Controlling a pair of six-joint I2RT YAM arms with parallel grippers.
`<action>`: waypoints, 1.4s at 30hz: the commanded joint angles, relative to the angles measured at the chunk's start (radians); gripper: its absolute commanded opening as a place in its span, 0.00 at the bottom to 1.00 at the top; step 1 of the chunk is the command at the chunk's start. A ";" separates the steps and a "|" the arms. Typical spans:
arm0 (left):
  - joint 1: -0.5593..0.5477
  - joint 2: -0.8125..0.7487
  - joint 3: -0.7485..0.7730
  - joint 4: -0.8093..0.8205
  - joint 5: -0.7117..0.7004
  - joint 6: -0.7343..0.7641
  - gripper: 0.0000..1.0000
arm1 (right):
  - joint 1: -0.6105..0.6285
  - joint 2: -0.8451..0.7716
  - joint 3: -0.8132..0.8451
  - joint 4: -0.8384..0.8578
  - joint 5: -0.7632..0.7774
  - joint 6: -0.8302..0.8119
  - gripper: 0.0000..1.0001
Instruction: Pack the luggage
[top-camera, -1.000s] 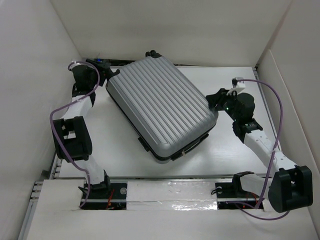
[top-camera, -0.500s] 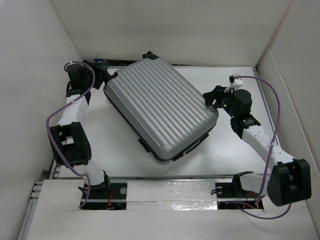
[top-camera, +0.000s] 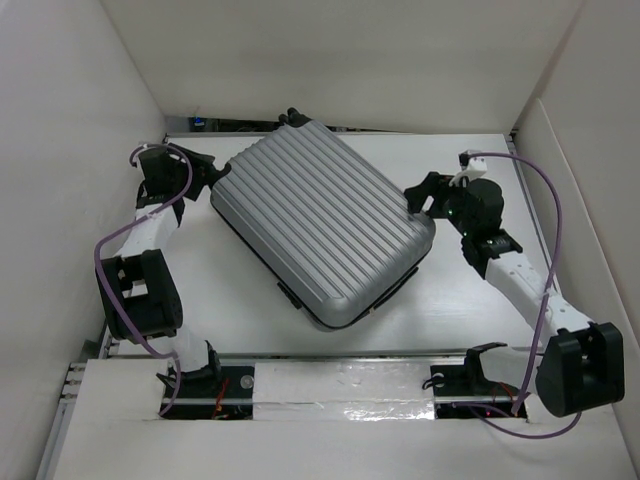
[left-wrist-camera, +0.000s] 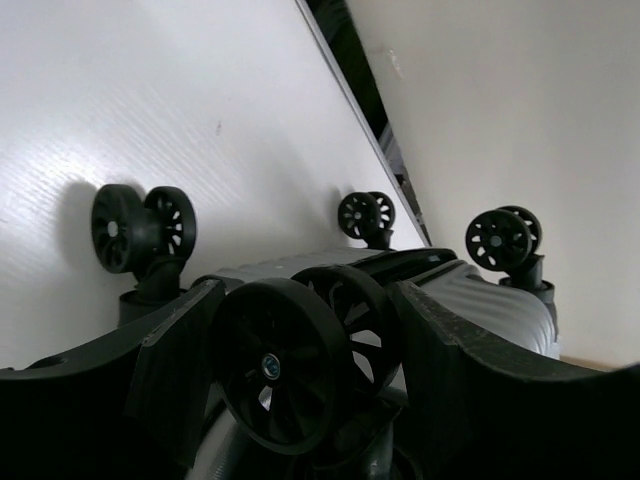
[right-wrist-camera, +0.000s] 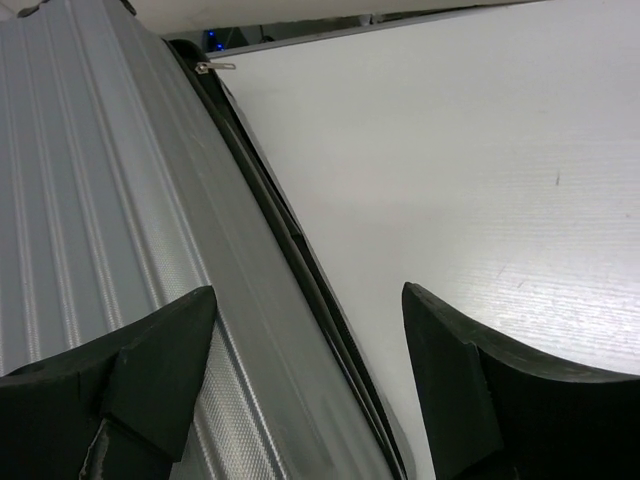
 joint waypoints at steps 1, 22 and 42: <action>-0.017 -0.054 -0.026 0.052 -0.002 0.038 0.60 | 0.026 -0.061 0.002 -0.128 -0.006 -0.032 0.80; -0.110 -0.532 -0.125 0.160 -0.243 0.122 0.12 | 0.676 -0.595 -0.183 -0.375 0.139 0.036 0.00; -0.298 -1.244 -1.086 0.076 0.085 0.167 0.00 | 0.999 -0.543 -0.394 -0.360 0.526 0.260 0.32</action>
